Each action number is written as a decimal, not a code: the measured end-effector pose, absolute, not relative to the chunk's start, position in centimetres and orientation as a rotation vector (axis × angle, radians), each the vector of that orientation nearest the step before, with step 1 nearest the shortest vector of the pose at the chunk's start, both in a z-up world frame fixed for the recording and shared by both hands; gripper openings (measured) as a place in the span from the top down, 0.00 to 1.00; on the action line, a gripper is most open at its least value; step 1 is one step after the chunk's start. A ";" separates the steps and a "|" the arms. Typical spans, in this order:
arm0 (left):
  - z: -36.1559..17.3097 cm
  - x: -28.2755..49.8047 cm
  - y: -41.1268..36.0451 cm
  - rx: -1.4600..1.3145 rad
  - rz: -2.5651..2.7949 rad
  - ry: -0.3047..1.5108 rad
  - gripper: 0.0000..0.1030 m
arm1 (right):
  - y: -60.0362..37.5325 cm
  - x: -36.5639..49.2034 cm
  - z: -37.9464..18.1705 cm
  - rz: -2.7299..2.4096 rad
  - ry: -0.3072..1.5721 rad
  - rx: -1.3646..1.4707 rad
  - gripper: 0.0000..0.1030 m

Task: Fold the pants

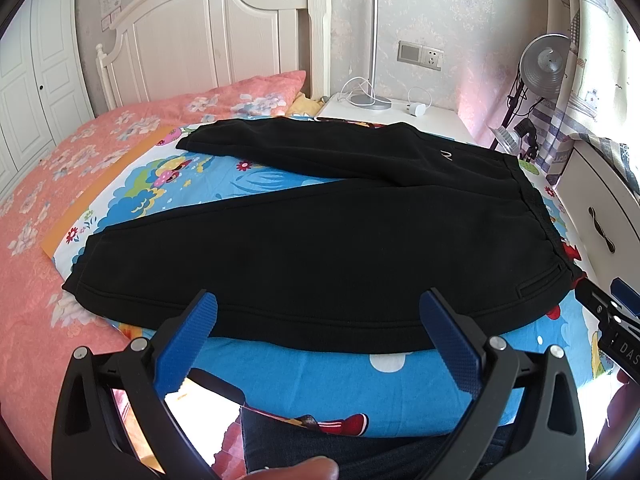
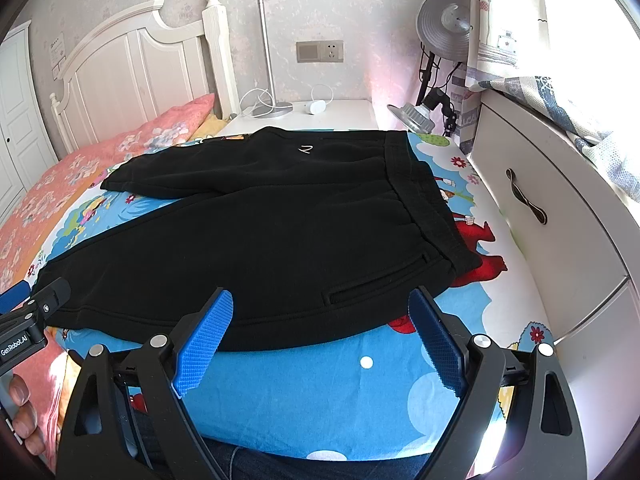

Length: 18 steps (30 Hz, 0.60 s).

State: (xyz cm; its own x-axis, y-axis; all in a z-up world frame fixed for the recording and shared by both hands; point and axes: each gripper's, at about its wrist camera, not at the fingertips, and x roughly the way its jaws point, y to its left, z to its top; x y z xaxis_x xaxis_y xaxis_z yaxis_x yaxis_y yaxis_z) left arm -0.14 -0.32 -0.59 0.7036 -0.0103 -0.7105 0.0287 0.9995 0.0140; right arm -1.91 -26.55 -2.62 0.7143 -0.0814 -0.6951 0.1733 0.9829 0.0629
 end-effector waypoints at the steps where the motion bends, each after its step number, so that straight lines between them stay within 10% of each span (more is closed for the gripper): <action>1: -0.6 -0.1 -0.3 0.025 -0.021 0.790 0.02 | -26.5 -1.9 -2.6 -0.142 0.763 0.127 0.16; 18: -1.8 -0.2 -0.4 -0.003 -0.073 0.803 0.02 | -30.3 0.7 -4.9 -0.085 0.844 0.237 0.16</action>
